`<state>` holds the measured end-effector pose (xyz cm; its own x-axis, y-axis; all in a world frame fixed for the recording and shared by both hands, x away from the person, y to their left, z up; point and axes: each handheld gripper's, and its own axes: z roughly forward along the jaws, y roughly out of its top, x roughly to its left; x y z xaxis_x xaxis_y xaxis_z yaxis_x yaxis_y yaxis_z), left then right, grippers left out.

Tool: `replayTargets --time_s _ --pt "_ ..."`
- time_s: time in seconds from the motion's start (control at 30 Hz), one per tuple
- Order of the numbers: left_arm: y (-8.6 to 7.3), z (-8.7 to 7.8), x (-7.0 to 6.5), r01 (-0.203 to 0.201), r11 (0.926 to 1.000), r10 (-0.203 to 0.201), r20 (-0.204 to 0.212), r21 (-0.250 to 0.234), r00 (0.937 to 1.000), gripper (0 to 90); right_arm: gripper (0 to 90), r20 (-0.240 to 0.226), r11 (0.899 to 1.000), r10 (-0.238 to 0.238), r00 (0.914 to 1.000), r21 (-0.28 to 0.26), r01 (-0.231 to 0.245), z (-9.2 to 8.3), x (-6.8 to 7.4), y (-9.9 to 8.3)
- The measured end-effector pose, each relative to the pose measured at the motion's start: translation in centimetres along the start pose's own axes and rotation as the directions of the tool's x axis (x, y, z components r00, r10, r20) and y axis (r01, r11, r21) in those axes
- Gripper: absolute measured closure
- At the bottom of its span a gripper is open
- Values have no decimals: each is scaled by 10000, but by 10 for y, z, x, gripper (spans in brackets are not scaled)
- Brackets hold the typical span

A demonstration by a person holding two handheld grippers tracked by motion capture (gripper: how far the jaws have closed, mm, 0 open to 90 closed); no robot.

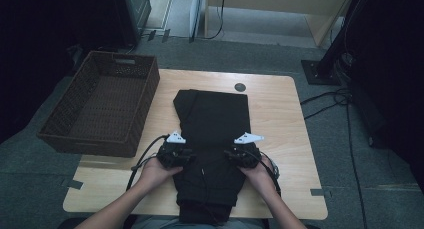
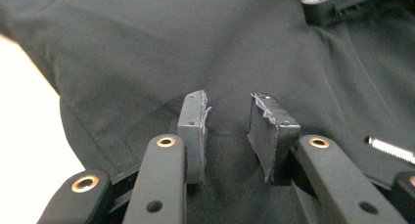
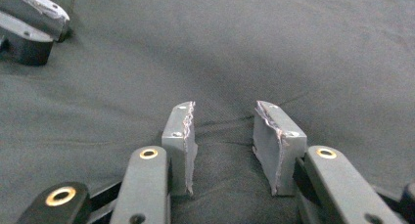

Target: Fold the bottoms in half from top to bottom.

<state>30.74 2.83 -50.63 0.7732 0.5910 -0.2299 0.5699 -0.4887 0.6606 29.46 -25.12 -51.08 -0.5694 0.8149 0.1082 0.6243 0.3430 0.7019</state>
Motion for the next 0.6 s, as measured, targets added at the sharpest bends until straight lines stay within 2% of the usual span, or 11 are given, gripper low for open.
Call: replayTargets --time_s 0.07,0.13,0.23,0.27,0.33,0.47,0.53,0.57,0.6 --pt "1 -2 0 74 10000 -75 139 56 9999 672 607 -121 10000 -36 9999 17 36 -4 2 -4" --pt "9 -4 4 189 9997 -186 193 -153 9996 672 609 -174 9998 70 9998 -192 -74 -7 0 0" --pt "29 -6 16 306 9978 -304 43 -580 9995 672 605 -22 9963 168 9999 -848 -169 -10 -9 17" --pt "29 -6 16 306 9978 -304 43 -580 9995 670 603 54 9952 171 9998 -963 -165 -10 -12 24" --pt "52 -1 35 550 9943 -551 15 -911 9985 669 597 294 9928 134 9995 -1196 -98 -5 -21 36" --pt "69 11 55 531 9940 -575 -440 -959 9974 670 605 426 9951 600 9973 -817 -564 17 -43 54" --pt "72 20 65 550 9951 -598 -574 -827 9966 675 616 495 9954 825 9954 -525 -799 28 -53 58" --pt "72 20 65 550 9951 -598 -574 -827 9966 677 619 649 9953 845 9943 -538 -811 35 -57 59" --pt "71 27 69 624 9962 -665 -687 -611 9954 677 619 727 9951 899 9933 -475 -866 39 -60 59"
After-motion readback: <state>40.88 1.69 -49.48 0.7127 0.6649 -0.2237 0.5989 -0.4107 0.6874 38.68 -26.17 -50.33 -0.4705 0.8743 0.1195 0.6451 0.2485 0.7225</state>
